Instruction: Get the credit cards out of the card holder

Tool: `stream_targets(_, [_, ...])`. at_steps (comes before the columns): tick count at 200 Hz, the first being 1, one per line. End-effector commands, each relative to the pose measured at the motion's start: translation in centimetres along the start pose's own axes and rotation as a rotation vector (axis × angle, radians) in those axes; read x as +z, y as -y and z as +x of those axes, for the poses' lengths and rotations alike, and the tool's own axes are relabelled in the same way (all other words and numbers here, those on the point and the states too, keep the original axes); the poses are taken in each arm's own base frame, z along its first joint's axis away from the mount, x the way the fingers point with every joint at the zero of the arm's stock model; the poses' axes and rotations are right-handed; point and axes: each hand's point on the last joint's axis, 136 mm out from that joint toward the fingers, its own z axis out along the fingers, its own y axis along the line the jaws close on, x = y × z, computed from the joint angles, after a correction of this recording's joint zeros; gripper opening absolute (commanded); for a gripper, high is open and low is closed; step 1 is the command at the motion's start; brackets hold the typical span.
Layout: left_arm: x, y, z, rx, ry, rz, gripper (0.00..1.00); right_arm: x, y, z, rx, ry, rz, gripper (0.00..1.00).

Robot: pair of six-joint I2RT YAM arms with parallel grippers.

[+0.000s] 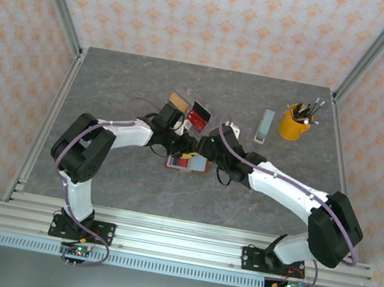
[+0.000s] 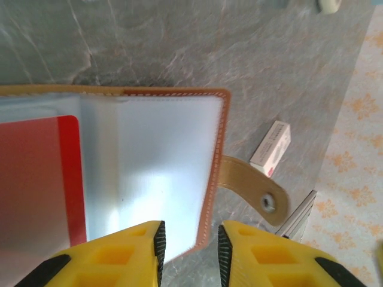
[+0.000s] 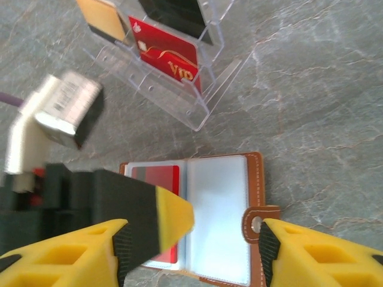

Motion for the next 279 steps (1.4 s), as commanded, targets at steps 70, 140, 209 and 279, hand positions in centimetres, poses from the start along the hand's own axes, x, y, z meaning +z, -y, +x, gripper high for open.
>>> stream_targets(70, [-9.2,-5.2,-2.2,-0.055,0.212,-0.146,0.27,5.1,-5.1,3.3,-0.001,-0.268,-0.156,0.43])
stream_targets(140, [-8.8,-6.3,-0.9,-0.037,0.195,-0.193,0.24,9.2,-2.7,4.9,0.196,-0.357,-0.13,0.28])
stream_targets(209, [-4.8,-4.9,-0.8,-0.018,0.131,-0.176,0.18,10.0,-1.5,5.4,0.213,-0.341,-0.115,0.22])
stream_targets(279, [-3.3,-4.8,-1.6,-0.047,0.124,-0.174,0.14,10.2,-0.5,6.0,0.215,-0.338,-0.089,0.21])
